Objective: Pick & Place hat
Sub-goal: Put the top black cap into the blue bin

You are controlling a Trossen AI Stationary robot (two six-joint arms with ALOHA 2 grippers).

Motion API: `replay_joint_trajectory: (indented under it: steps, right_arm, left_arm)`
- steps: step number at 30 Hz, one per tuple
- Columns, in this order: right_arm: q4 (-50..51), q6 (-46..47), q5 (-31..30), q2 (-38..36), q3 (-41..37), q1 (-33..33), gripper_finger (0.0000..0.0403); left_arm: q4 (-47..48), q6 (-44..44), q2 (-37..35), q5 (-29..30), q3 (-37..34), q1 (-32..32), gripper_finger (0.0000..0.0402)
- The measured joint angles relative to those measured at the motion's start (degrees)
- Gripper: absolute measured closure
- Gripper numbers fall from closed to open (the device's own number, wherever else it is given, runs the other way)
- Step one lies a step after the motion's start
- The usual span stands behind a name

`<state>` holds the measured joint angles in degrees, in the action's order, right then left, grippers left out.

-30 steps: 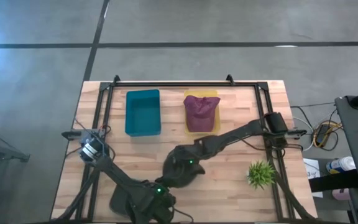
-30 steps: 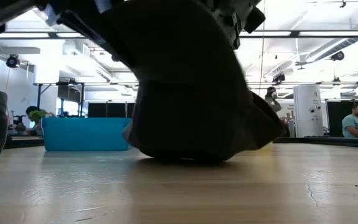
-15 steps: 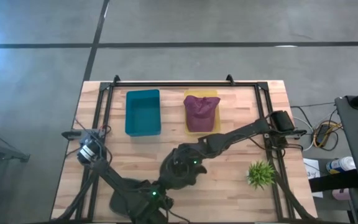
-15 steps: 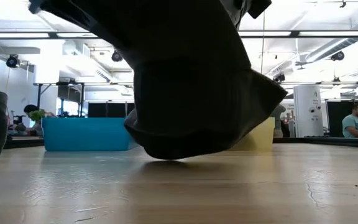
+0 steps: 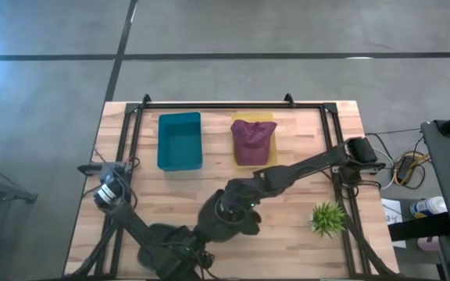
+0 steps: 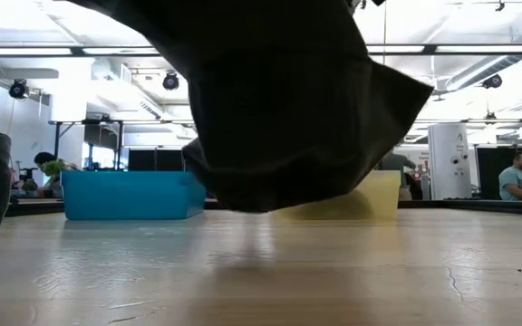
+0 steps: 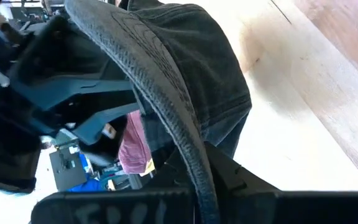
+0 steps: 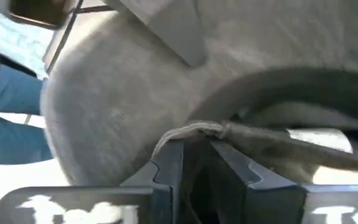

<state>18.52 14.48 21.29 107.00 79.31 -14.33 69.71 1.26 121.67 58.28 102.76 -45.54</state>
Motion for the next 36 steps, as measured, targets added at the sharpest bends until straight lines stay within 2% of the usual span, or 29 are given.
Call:
replay_joint_trajectory:
  steps: [5, 14, 18, 21, 29, 34, 36]
  right_arm:
    - [2.8, -5.6, 0.0, -0.8, 1.2, -0.2, 0.0321]
    - [5.8, -18.3, -2.0, -0.8, 2.2, 0.0, 0.0229]
    - [10.1, -25.1, -4.5, -0.6, 4.0, -0.1, 0.0204]
    - [15.1, -26.2, -7.7, -0.6, 6.2, -0.1, 0.02]
    - [22.3, -26.2, -8.3, -3.1, 10.9, 0.1, 0.0209]
    - [31.0, -25.6, -20.1, -5.6, 9.7, 0.8, 0.0214]
    - [33.9, -24.7, -21.3, -5.8, 7.2, 1.7, 0.0217]
  left_arm:
    - [-0.7, 0.4, 0.0, 0.3, -0.1, 0.1, 0.0388]
    - [-3.0, 4.2, 0.0, 0.5, -0.8, -0.3, 0.0388]
    - [-4.3, 4.5, 0.0, 0.7, -0.8, -0.4, 0.0388]
    - [-5.7, 4.5, 0.1, 0.9, -0.9, -0.3, 0.0388]
    - [-5.8, 4.4, 0.3, 1.5, -2.3, -0.1, 0.0388]
    - [-5.8, 4.5, 0.4, 3.5, -2.9, 0.0, 0.0388]
    - [-5.7, 4.9, 0.4, 3.5, -2.8, 0.0, 0.0388]
